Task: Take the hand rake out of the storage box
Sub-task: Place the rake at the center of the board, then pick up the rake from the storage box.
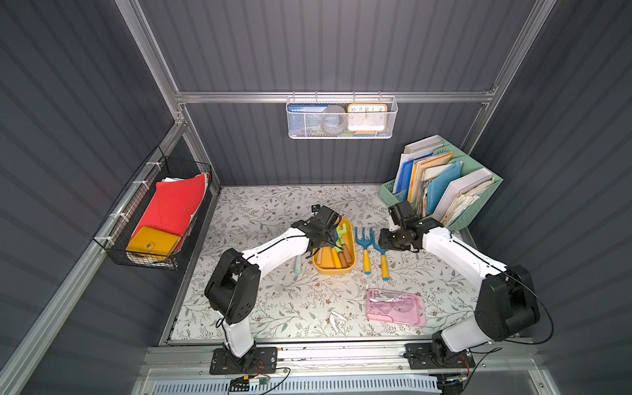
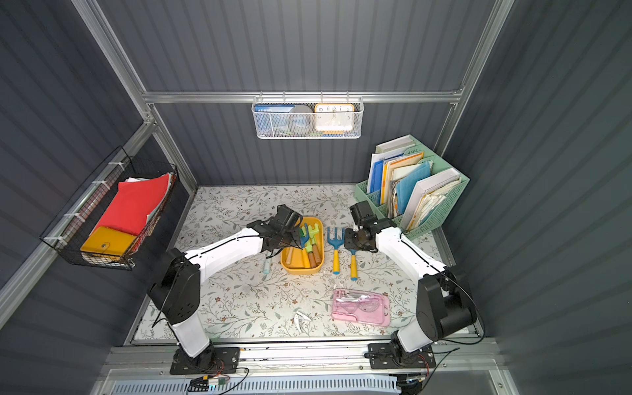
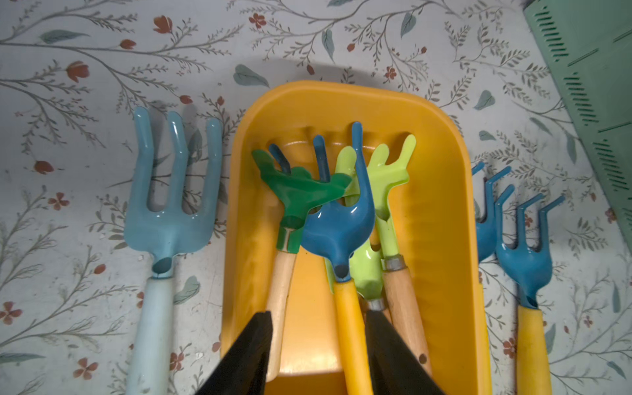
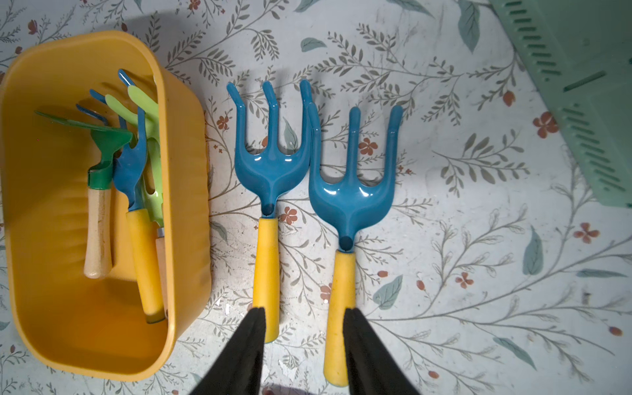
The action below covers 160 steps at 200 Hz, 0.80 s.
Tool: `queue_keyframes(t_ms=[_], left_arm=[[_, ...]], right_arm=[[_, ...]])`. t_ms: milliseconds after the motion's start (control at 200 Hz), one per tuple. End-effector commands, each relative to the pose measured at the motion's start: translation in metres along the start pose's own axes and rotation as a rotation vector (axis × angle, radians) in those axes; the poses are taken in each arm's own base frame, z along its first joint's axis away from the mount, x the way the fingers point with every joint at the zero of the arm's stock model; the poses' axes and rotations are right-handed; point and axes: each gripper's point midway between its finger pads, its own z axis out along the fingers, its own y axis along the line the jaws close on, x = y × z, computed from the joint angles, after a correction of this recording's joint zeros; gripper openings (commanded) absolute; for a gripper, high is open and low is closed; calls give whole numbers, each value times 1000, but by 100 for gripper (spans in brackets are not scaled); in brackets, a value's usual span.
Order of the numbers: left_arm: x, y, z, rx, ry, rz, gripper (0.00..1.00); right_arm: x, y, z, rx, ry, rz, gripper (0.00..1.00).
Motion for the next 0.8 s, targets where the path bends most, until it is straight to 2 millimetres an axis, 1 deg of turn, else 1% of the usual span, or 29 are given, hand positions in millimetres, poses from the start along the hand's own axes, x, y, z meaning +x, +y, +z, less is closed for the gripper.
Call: queue_keyframes(t_ms=[0, 105, 165, 175, 190, 310, 465, 600, 795], left_arm=[[8, 7, 11, -80, 19, -3, 49], [12, 9, 18, -111, 18, 2, 49], [20, 13, 24, -136, 37, 16, 49], [12, 6, 22, -122, 21, 11, 49], [10, 5, 22, -121, 20, 10, 49], [16, 9, 33, -163, 45, 19, 48], [19, 14, 43, -211, 54, 23, 48], [26, 18, 54, -252, 79, 36, 44], [25, 24, 62, -322, 89, 58, 44]], right_arm=[[5, 1, -1, -12, 13, 24, 43], [7, 3, -1, -21, 16, 27, 42], [8, 3, -1, -21, 14, 27, 43], [8, 3, 0, -20, 16, 27, 43], [8, 3, 0, -21, 15, 27, 43], [11, 3, 2, -22, 22, 28, 42], [14, 3, 5, -24, 29, 29, 42], [15, 2, 7, -23, 29, 28, 41], [16, 2, 8, -25, 29, 27, 41]])
